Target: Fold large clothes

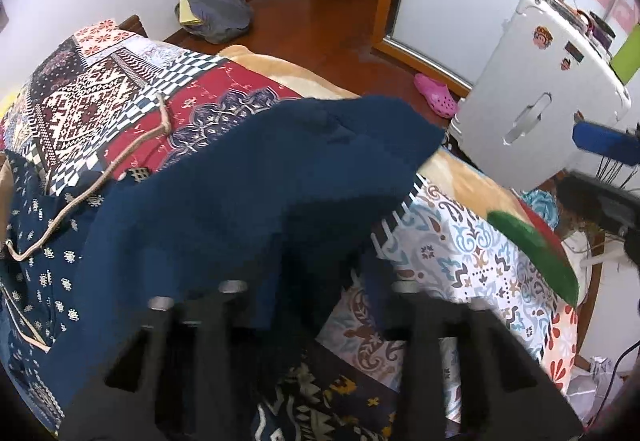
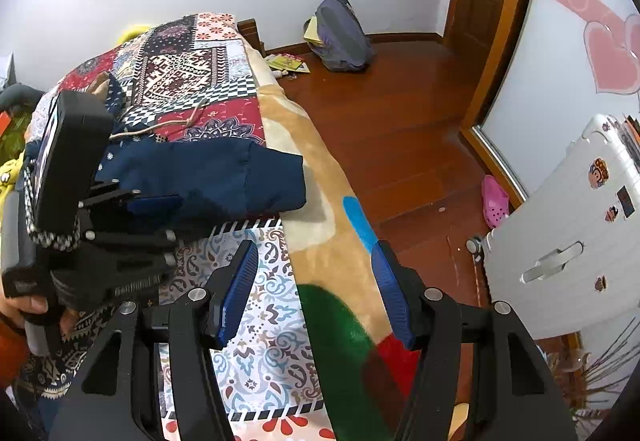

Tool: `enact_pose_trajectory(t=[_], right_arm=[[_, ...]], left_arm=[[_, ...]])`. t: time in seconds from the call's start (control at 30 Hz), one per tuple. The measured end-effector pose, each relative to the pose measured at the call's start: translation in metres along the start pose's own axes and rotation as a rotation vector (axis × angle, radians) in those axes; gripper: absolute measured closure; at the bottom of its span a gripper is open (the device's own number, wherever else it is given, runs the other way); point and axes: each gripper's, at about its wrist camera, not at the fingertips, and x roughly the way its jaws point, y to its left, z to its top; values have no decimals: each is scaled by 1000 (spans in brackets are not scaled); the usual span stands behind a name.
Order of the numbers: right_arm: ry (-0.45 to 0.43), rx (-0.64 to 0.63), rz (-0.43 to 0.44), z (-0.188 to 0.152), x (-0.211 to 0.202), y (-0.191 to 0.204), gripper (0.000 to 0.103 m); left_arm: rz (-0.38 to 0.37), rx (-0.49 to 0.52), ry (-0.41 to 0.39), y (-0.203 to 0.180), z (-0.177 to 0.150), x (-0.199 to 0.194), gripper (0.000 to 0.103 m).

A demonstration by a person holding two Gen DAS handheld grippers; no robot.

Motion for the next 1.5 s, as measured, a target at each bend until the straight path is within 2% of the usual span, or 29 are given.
enact_pose_trajectory(t=[0.03,0.13,0.27,0.37,0.5,0.67,0.83,1.0,1.1,1.2,1.27,1.33,1.37,1.5], right_arm=[[-1,-5,0,0,-1,1,48],[-8,-24,1,1,-3,8,48],[-16,-51,8,2,-7,20,48],[-29,-85,15,4,-12,35,48],[-38,-125,30,8,-14,54,48],[-24,-164,78,20,-6,89,48],[31,-219,141,33,20,134,48],[147,-274,119,35,68,172,48],[218,-307,82,28,95,184,48],[210,-325,48,22,102,188,46],[215,-313,57,20,102,187,45],[222,-292,68,19,102,184,45],[227,-279,75,19,102,181,45],[238,-247,95,18,95,176,45]], left_arm=[[-2,-13,-3,4,1,-3,94],[-4,-57,-53,17,3,-17,97],[-8,-132,-178,42,1,-66,98],[18,-165,-277,64,-5,-113,98],[79,-196,-380,99,-25,-169,98],[147,-254,-424,144,-66,-208,98],[225,-336,-393,187,-122,-215,98],[227,-461,-345,227,-181,-207,98],[210,-521,-278,244,-217,-189,98],[168,-558,-198,252,-247,-166,98],[178,-565,-139,249,-266,-151,97],[176,-569,-104,247,-280,-138,90],[177,-573,-90,245,-287,-134,83],[249,-560,-74,237,-301,-137,68]])
